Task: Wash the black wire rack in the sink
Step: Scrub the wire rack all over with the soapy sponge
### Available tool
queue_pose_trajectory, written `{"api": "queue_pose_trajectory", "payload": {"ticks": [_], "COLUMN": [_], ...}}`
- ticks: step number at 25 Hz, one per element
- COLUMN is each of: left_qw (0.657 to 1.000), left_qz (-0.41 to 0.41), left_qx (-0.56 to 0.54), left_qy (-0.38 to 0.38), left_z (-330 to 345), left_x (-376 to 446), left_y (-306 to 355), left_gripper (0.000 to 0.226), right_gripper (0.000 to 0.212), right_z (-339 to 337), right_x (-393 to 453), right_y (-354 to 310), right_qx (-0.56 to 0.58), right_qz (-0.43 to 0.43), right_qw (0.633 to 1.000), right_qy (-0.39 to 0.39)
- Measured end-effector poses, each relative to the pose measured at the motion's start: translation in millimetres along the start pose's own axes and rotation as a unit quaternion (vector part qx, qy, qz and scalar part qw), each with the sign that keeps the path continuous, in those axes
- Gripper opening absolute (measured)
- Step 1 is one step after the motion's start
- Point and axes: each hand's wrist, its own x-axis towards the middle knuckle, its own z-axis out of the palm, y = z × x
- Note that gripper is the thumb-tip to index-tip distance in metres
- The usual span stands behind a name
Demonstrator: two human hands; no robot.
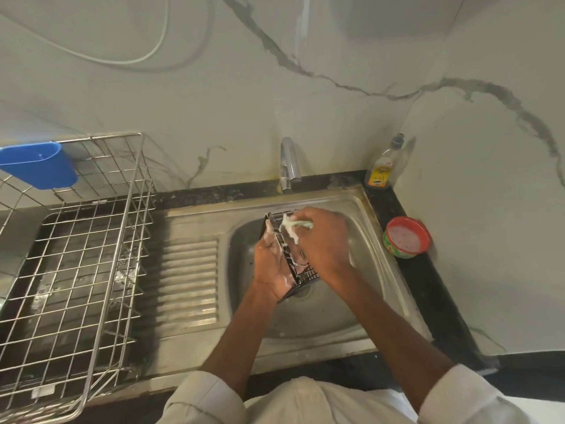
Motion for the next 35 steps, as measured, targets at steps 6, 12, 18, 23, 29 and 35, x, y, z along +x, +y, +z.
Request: {"api": "queue_pose_trajectory", "payload": {"ticks": [6, 12, 18, 23, 29, 35], "left_qw": [0.999, 0.998, 0.998, 0.999, 0.999, 0.995], "left_qz": [-0.006, 0.043, 0.026, 0.005, 0.042, 0.039], "left_qx": [-0.024, -0.026, 0.059, 0.024, -0.008, 0.088], "left_qy": [-0.028, -0.032, -0.025, -0.030, -0.015, -0.004], "left_z": [1.5, -0.5, 7.4, 1.7, -9.4, -2.4], "left_x": [0.7, 0.0, 0.3, 1.5, 16.3, 11.0], "left_y": [-1.8, 7.2, -5.9, 6.1, 14.4, 7.6], "left_gripper": [0.062, 0.067, 0.069, 0.094, 0.109, 0.051], "right_gripper": [0.023, 0.027, 0.027, 0.029, 0.024, 0.020], "right_z": [3.8, -23.8, -16.1, -5.8, -21.6, -1.2], "right_x": [0.4, -8.4, -0.5, -2.8, -14.4, -4.1], "right_y": [-7.3, -1.3, 1.8, 13.8, 51.9, 53.7], "right_qx": [0.014, -0.086, -0.141, -0.053, -0.085, 0.286], "right_qz": [0.021, -0.056, -0.049, -0.130, 0.016, 0.218], "right_qw": [0.999, 0.983, 0.988, 0.987, 0.996, 0.931], "right_qy": [0.021, -0.153, -0.032, -0.080, -0.020, 0.064]}}
